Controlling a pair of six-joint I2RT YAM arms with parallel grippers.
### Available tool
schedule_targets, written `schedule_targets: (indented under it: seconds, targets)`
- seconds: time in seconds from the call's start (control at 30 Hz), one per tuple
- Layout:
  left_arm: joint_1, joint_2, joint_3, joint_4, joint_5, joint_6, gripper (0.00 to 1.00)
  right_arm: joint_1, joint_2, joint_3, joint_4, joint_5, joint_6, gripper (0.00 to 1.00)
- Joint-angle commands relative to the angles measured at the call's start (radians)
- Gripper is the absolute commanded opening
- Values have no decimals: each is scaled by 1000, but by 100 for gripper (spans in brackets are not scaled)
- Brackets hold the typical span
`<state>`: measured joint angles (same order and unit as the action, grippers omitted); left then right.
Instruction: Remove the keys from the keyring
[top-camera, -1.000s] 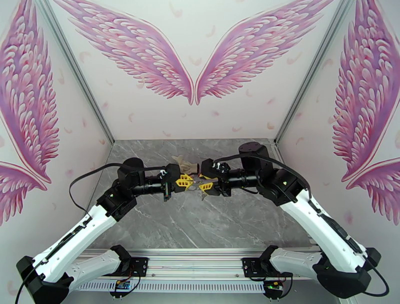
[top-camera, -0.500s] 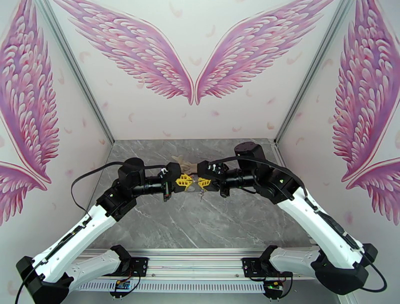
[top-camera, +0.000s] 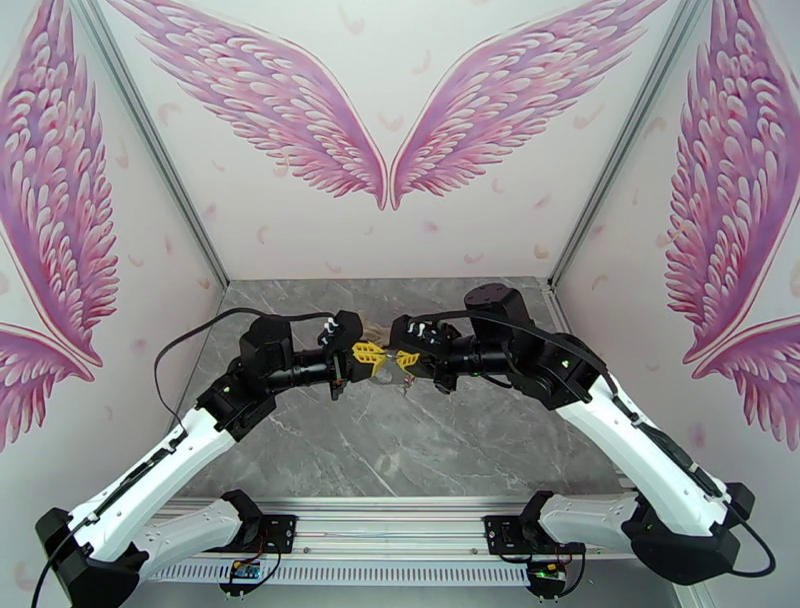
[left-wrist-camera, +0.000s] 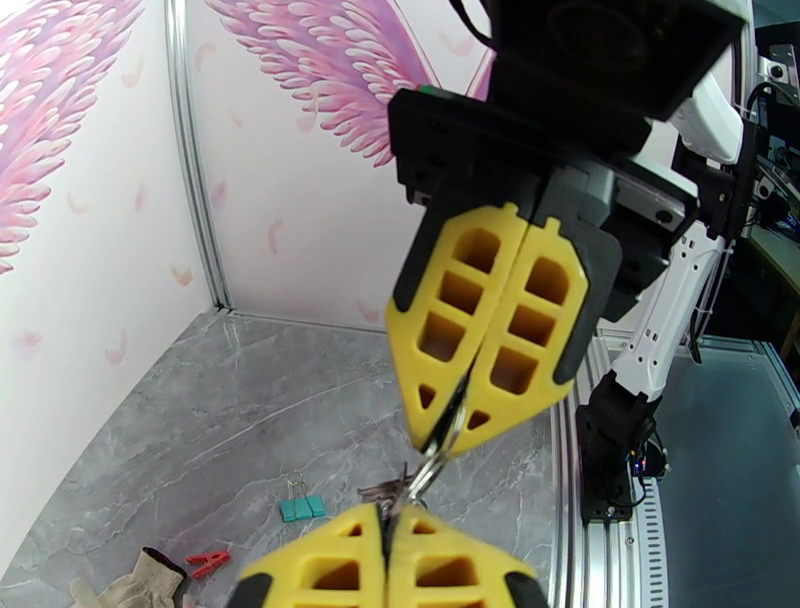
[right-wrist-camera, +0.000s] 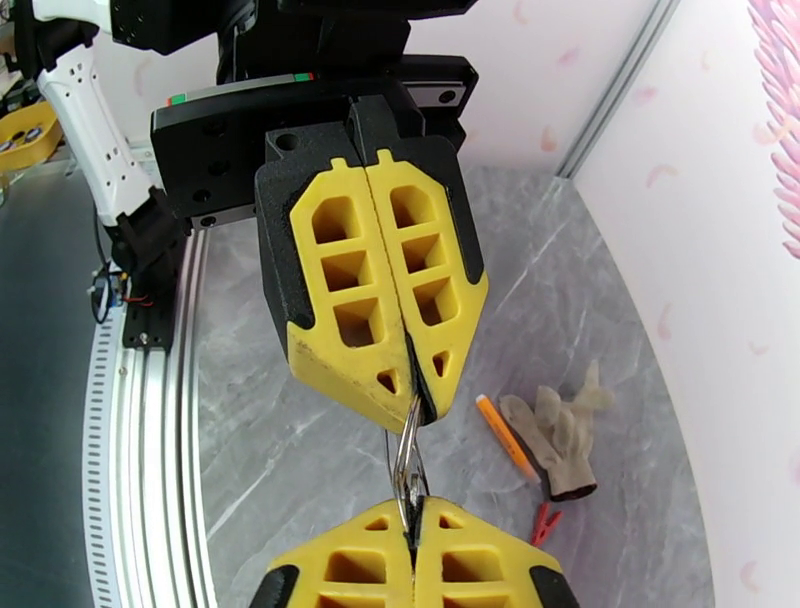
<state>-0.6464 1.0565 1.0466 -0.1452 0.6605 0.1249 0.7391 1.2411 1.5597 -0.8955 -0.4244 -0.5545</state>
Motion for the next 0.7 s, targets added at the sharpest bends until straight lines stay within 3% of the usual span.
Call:
schedule_targets:
  seconds: [0.0,0.1,0.23,0.43,0.67]
  targets:
    - [6,-1,-9,8,-32,37,13,19,15,45,-51,-24,25,0]
    - [4,3,-1,-13,-20,99,20,18,34,63,-75,-44,23,0]
    - [6,27,28,-81,-18,191,22,17,37,60,-72,-52,22,0]
    - [5,41,60,-167,77,311,28,14,43,62,-91,-55,24,0]
    - [-2,73,102,-208,147,343,32,12,54,64,-99,-61,21,0]
